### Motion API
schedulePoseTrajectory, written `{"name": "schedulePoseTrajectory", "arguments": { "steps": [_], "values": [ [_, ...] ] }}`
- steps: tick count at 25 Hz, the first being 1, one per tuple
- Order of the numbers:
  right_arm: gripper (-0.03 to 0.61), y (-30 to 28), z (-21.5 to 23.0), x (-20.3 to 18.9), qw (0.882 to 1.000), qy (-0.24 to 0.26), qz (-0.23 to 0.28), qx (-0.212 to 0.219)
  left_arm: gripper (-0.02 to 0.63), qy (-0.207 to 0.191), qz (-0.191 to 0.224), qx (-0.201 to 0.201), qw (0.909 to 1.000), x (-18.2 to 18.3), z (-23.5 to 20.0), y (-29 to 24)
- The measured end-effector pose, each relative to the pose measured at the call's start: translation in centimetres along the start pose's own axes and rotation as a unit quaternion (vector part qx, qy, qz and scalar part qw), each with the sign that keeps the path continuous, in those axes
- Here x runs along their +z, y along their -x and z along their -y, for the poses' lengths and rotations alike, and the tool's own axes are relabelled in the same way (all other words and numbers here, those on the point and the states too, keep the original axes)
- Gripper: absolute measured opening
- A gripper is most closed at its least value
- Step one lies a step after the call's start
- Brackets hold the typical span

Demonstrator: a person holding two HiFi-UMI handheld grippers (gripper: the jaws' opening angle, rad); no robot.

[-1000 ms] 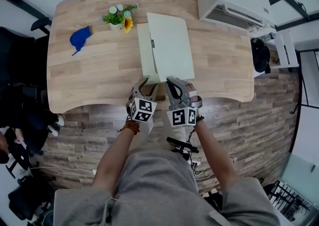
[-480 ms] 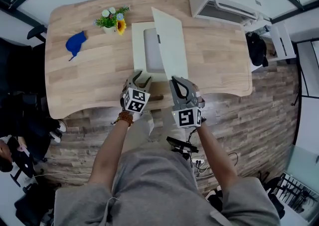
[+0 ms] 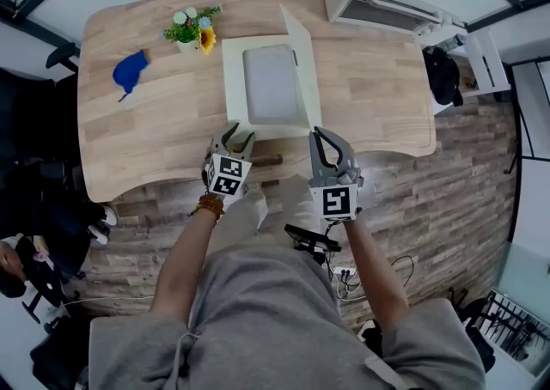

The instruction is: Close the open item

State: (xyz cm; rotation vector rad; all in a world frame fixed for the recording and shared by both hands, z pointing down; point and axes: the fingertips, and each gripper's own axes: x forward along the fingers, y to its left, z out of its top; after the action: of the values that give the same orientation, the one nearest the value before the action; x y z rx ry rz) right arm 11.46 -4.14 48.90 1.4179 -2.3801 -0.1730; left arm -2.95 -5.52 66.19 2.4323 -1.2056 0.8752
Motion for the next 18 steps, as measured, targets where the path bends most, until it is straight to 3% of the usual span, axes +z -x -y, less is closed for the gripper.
{"name": "schedulePoseTrajectory", "arguments": {
  "steps": [6,13,18],
  "values": [
    [0.015,0.9,1.8,-1.0,0.998,-0.036,-0.004,-0.043,0.19,0.037,0.01,0.012,0.9992,-1.1,-0.3,0.5],
    [0.014,1.7,4.2,-1.8,0.993,-0.073,-0.016,-0.089,0.186,0.043,0.014,0.024,0.9987,-1.7,-0.4,1.2],
    [0.014,1.5,3.5,-1.6,0.995,-0.069,-0.017,-0.075,0.186,0.041,0.028,0.016,0.9986,-1.7,-0.2,1.2]
  ]
}}
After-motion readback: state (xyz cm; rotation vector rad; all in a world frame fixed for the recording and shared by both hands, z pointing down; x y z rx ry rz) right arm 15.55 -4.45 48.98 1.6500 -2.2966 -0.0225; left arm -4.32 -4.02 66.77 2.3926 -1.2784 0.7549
